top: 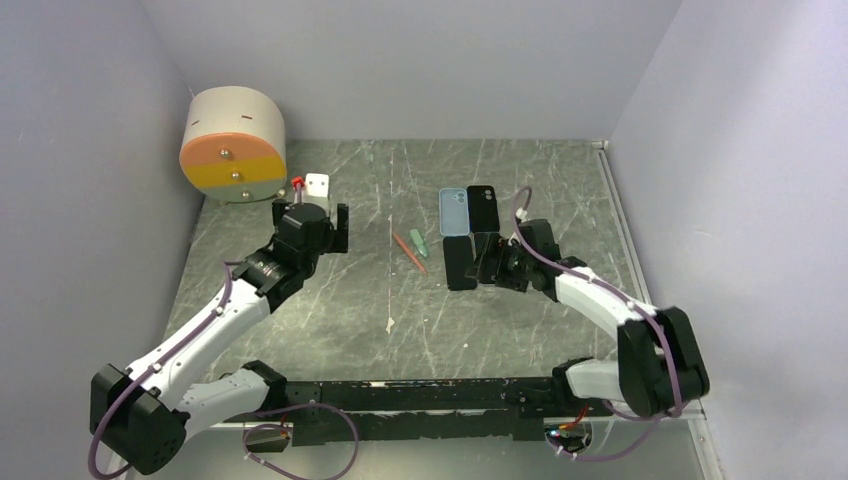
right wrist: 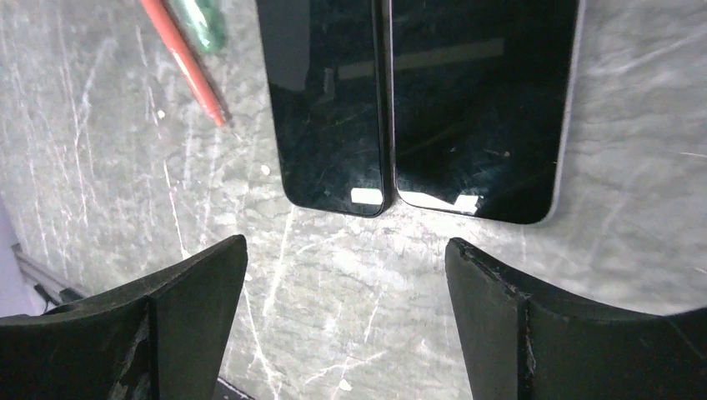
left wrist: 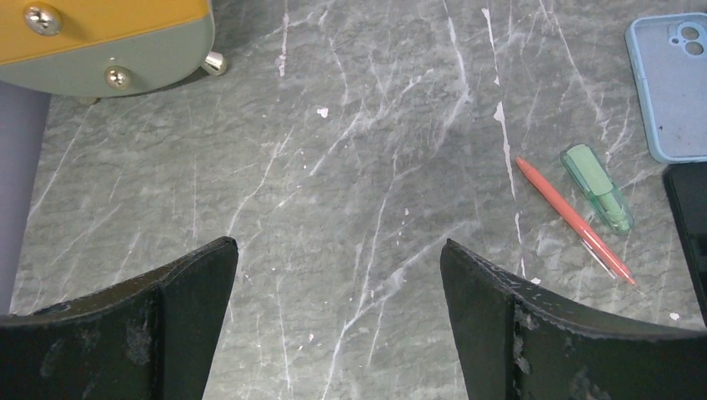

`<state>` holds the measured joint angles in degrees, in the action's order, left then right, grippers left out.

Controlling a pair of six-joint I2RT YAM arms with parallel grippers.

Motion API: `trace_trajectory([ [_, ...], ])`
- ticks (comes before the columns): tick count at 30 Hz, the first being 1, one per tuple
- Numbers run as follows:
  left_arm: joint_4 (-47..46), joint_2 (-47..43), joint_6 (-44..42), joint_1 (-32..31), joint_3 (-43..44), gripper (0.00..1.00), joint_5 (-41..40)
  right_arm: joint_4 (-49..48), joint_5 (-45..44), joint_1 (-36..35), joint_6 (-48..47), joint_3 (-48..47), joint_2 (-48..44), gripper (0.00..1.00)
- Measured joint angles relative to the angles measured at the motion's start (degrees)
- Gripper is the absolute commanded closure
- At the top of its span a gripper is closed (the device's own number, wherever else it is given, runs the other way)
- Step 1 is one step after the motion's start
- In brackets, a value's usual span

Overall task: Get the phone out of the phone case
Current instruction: Adjust the phone at the center of the board, then reset both arms

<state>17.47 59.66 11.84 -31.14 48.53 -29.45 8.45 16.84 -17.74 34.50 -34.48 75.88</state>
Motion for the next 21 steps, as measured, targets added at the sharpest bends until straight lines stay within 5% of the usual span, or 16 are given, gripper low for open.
trace_trajectory([
  [8, 3.26, -6.16, 1.95, 0.11, 0.02, 0.05, -2.16, 8.61, -11.98, 0.02, -4.66, -3.32, -18.08, 0.01],
  [21, 19.39, -30.77, 6.69, 0.11, 0.35, 0.05, -7.98, 22.77, -35.82, 0.02, -6.08, -8.87, -42.10, 0.01],
])
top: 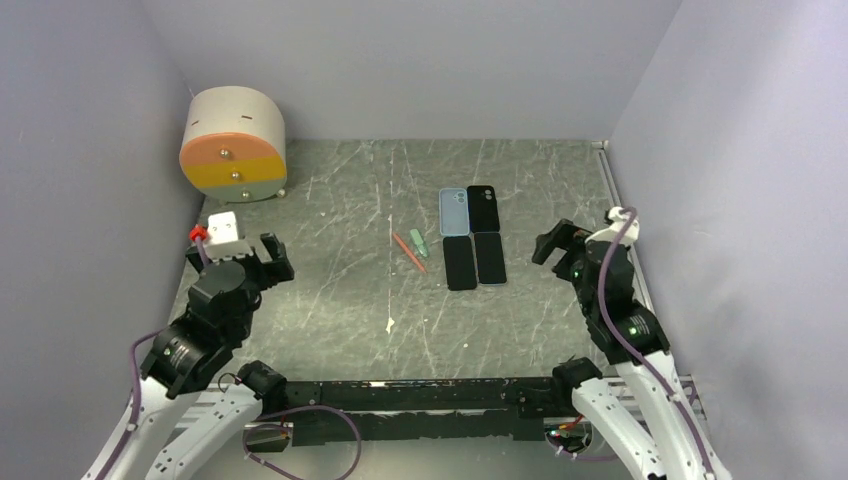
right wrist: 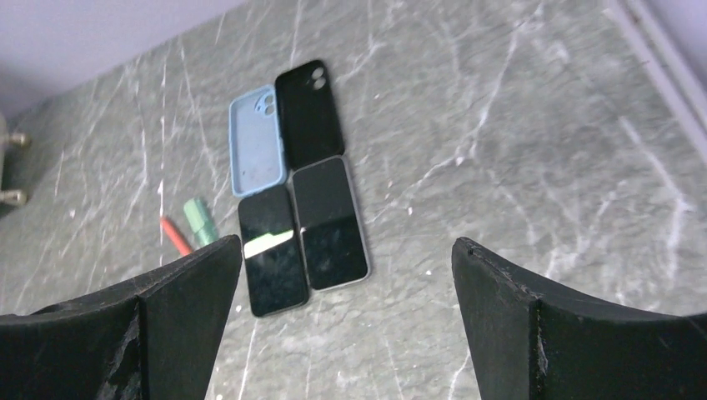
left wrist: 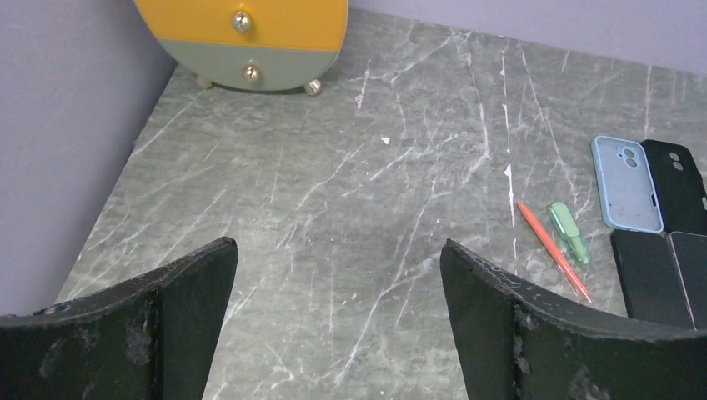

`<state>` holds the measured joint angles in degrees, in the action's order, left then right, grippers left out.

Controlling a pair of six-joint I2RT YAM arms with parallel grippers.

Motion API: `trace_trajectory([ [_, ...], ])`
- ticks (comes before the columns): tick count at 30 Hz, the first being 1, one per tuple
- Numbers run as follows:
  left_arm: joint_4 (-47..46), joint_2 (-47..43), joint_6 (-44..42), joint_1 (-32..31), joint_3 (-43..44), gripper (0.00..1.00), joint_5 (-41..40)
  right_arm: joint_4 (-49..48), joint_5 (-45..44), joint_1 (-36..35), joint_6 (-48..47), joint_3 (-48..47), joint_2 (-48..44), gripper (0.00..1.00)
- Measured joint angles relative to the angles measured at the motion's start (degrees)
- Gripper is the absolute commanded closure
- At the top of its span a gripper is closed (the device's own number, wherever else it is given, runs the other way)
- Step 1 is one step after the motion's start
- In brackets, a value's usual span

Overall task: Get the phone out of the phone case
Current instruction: Reset both arms

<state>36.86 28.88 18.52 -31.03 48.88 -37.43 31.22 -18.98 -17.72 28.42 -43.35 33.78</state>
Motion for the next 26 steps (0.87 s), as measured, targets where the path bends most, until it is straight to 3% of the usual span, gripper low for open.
trace_trajectory([
  [10, 7.30, -8.39, 6.19, 0.09, -4.70, 0.05, 0.07, 2.49, -7.54, 0.00, -3.63, 1.33, -13.55, 0.01],
  [26, 6.91, -10.88, 6.34, 0.09, -7.54, 0.05, -2.67, 1.29, -0.68, 0.02, -12.46, 7.21, -17.94, 0.01],
])
